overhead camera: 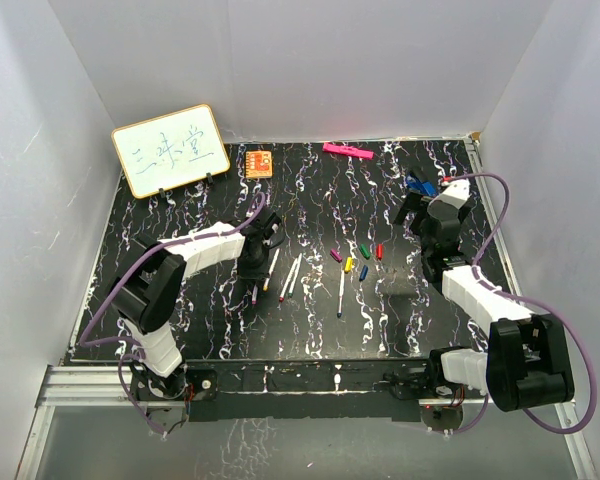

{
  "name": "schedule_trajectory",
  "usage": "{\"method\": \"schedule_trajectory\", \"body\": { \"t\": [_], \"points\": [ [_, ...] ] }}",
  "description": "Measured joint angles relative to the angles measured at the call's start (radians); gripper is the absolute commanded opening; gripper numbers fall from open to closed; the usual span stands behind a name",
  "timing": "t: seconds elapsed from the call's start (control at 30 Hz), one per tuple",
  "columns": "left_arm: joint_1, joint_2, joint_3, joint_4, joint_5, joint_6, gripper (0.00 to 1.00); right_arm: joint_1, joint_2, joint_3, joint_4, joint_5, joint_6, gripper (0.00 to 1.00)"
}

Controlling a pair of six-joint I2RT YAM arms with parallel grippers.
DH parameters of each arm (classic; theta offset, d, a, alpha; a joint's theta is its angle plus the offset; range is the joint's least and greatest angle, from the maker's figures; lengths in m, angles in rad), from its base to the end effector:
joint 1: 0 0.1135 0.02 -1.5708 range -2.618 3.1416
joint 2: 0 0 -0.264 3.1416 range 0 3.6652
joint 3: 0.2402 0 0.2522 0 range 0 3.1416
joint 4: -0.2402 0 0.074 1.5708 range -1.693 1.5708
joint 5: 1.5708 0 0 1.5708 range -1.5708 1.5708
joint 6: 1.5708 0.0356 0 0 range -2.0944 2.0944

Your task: Insert the pens into the pen caps

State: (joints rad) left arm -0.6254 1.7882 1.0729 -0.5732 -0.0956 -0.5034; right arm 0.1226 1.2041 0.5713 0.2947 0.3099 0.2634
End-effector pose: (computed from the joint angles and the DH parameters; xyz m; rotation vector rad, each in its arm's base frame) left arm 0.2709 -0.1914 0.1508 0.1545 2.8465 -0.1015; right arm 0.2595 0.0210 0.2277 0.3399 1.8615 -0.0328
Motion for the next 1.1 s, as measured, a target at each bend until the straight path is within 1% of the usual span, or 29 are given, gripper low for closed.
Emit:
{"method": "schedule_trajectory", "body": {
  "t": [0.1,0.27,0.37,0.47,0.53,0.63,0.87,0.97,1.1],
  "points": [
    [0.000,0.001,0.001,0.000,0.000,0.006,0.00,0.017,0.010,0.002,-0.001,-0.006,-0.003,0.94],
    [0.001,-0.005,0.000,0.000,-0.008,0.010,0.00,0.090,0.052,0.013,-0.015,-0.024,-0.023,0.83],
    [0.001,-0.013,-0.006,0.004,-0.013,0.010,0.00,0.129,0.071,0.020,-0.039,-0.048,-0.034,0.68],
    [0.001,-0.026,-0.009,0.004,-0.021,0.011,0.00,0.158,0.096,0.040,-0.058,-0.076,-0.048,0.58],
    [0.001,-0.034,-0.010,0.006,-0.029,0.011,0.00,0.176,0.112,0.051,-0.060,-0.095,-0.056,0.57],
    [0.002,-0.043,-0.011,-0.010,-0.045,0.012,0.00,0.203,0.131,0.063,-0.062,-0.119,-0.064,0.57],
    [0.037,-0.071,-0.024,-0.102,-0.083,0.024,0.00,0.278,0.202,0.107,-0.098,-0.182,-0.090,0.56],
    [0.050,-0.105,-0.024,-0.127,-0.098,0.034,0.00,0.316,0.242,0.129,-0.119,-0.205,-0.104,0.53],
    [0.054,-0.176,-0.023,-0.135,-0.113,0.044,0.00,0.362,0.288,0.154,-0.142,-0.233,-0.111,0.53]
  ]
}}
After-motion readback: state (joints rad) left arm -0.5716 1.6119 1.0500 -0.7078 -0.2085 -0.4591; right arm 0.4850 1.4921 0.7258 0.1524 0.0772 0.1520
